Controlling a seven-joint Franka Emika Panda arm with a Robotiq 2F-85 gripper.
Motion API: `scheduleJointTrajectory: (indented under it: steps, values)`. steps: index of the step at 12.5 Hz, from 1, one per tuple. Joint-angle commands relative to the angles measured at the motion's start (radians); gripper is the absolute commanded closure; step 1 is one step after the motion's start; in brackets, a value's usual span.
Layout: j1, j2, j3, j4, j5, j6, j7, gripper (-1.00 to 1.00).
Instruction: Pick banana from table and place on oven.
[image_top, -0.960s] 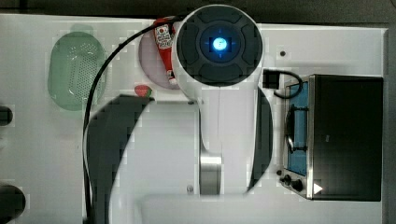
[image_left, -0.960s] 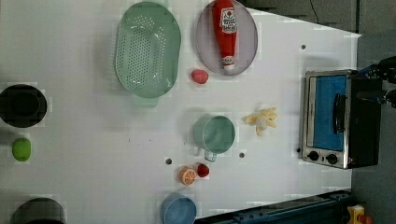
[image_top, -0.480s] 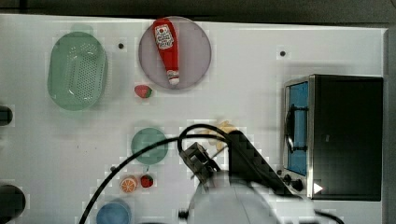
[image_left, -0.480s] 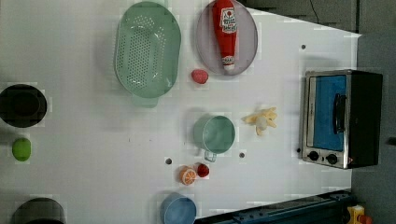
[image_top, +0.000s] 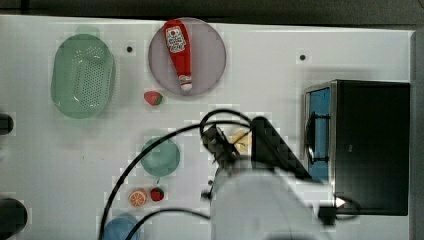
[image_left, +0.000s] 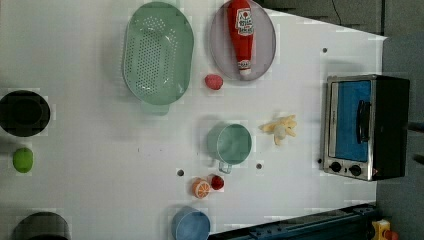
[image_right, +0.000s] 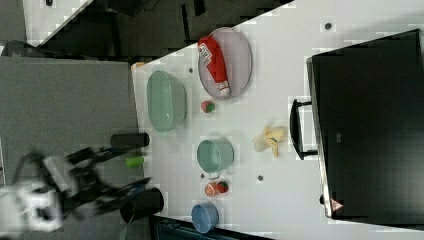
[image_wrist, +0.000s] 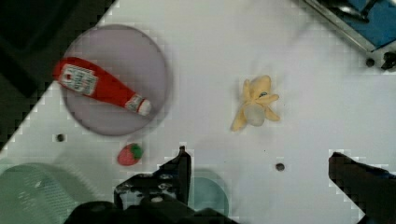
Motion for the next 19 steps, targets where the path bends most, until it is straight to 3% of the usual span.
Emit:
scheduleJointTrajectory:
  steps: [1,9,17,18,19]
  values:
    - [-0.004,0.166,-0.002,-0.122,-0.008,0.14,0.009,-1.0]
    - [-0.006,0.525,-0.055,-0.224,-0.008,0.58,0.008,-1.0]
    - [-0.007,0.724,-0.057,-0.31,-0.008,0.846,0.007,-1.0]
    - [-0.007,0.746,-0.057,-0.311,-0.008,0.864,0.007,-0.92]
    - [-0.007,0.762,-0.057,-0.311,-0.008,0.89,0.007,-0.68]
